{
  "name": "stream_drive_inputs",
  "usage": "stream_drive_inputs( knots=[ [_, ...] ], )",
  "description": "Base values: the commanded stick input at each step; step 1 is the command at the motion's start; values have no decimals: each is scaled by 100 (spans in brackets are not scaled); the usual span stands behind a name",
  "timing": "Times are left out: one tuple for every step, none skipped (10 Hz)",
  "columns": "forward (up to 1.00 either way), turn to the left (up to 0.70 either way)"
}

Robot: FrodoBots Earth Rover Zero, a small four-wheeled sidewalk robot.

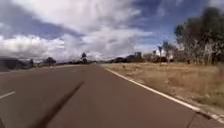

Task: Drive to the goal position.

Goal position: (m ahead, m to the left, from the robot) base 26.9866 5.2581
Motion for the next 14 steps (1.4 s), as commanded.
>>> stream_drive_inputs(
  knots=[
    [70,0],
    [70,0],
    [70,0],
    [70,0],
    [70,0],
    [70,0],
    [70,0],
    [70,0],
    [70,0],
    [70,0],
    [70,0],
    [70,0],
    [70,0],
    [70,0]
  ],
)
